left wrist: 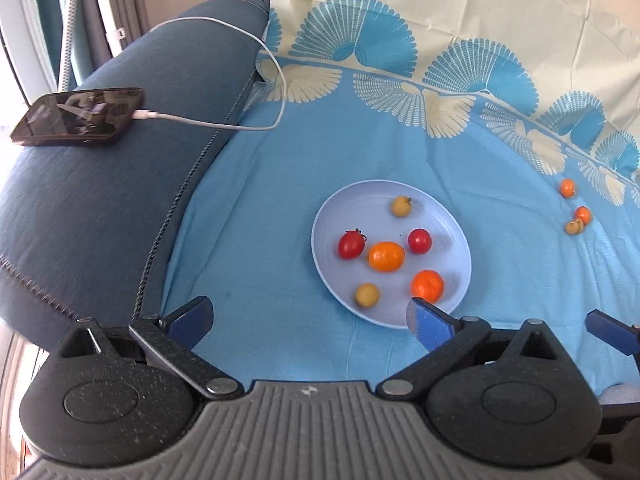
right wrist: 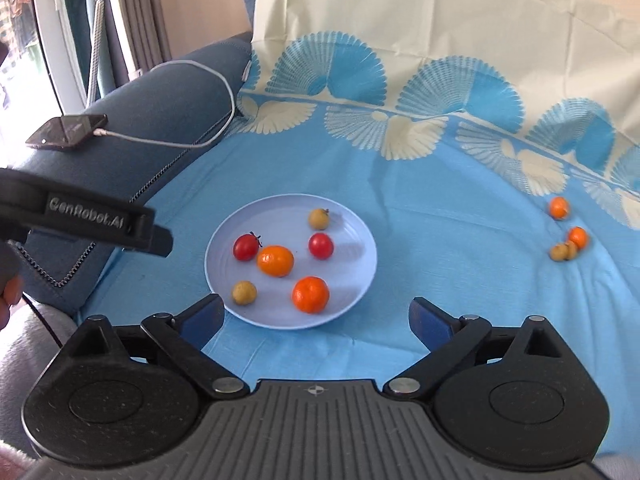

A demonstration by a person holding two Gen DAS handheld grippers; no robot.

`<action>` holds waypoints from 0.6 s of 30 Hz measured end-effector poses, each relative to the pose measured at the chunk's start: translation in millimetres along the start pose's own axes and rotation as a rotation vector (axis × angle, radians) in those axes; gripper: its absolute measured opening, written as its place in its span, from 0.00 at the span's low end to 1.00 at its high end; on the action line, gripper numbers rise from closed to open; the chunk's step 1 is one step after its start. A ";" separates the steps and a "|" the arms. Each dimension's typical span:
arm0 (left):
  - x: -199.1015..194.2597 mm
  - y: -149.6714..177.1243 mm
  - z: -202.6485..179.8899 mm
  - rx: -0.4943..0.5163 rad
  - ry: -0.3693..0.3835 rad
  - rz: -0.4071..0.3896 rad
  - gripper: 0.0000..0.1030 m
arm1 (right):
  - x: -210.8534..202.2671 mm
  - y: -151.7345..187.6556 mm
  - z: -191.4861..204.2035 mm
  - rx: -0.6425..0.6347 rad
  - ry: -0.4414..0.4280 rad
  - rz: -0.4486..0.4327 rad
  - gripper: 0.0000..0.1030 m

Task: Organize fruits
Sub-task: 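Lift both tools back from the plate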

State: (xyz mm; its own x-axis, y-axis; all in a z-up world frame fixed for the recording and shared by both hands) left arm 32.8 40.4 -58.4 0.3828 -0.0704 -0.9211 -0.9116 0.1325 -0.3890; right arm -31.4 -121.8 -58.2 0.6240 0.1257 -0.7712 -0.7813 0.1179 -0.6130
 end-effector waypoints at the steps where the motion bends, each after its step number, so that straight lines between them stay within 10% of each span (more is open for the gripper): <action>1: -6.3 4.8 0.1 -0.001 -0.001 -0.008 1.00 | -9.3 4.7 1.2 0.006 0.005 -0.015 0.97; 18: -97.5 66.0 -9.6 0.009 -0.004 -0.173 1.00 | -116.6 61.9 9.7 0.023 0.055 -0.218 0.99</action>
State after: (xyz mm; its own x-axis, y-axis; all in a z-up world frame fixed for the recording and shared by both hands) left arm -66.1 46.6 5.9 0.5344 -0.0891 -0.8405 -0.8308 0.1273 -0.5417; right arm -152.4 -119.6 -4.6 0.7762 0.0413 -0.6292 -0.6268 0.1592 -0.7628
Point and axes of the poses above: each gripper's, at about its wrist camera, not at the fingertips, and x roughly the way its jaws point, z to its left, y to its underside, the point moved 1 cm from there along x, roughly the way its jaws point, and after that the axes turned 11 degrees about z, right-handed, at the moved point
